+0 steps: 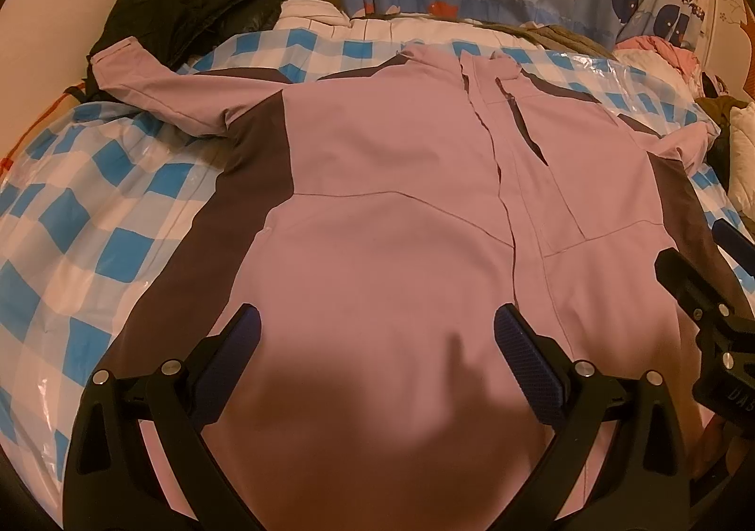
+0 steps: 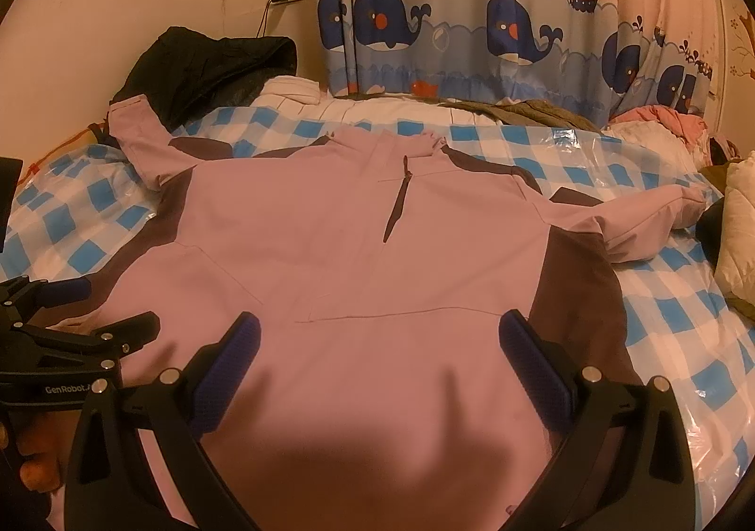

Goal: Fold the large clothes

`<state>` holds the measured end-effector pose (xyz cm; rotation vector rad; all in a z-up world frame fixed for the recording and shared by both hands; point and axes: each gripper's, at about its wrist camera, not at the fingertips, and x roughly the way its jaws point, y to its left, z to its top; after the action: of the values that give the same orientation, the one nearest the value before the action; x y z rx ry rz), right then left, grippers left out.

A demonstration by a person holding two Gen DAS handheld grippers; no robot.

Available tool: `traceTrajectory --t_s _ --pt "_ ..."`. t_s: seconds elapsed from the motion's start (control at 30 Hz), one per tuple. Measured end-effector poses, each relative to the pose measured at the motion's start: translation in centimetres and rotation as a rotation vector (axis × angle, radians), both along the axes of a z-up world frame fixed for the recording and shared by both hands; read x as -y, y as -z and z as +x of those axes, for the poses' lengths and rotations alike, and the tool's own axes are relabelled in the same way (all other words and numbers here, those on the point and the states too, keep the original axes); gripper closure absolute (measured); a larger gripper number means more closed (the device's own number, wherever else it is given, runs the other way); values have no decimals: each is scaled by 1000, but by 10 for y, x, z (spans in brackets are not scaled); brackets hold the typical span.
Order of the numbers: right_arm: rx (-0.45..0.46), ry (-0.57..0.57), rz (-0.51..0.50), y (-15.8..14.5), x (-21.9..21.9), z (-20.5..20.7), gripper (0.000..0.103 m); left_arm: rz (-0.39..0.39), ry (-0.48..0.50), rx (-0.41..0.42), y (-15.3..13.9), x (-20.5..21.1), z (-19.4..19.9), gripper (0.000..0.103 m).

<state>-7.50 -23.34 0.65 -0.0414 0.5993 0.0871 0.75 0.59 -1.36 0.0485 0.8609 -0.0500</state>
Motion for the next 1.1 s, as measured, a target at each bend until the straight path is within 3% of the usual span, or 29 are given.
traceTrajectory --t_s 0.9,1.1 --pt "-5 1 2 2 -1 1 5 2 -1 -16 4 1 0 8" --pt "15 -36 144 -26 29 -1 5 -12 -3 -24 5 -2 3 8"
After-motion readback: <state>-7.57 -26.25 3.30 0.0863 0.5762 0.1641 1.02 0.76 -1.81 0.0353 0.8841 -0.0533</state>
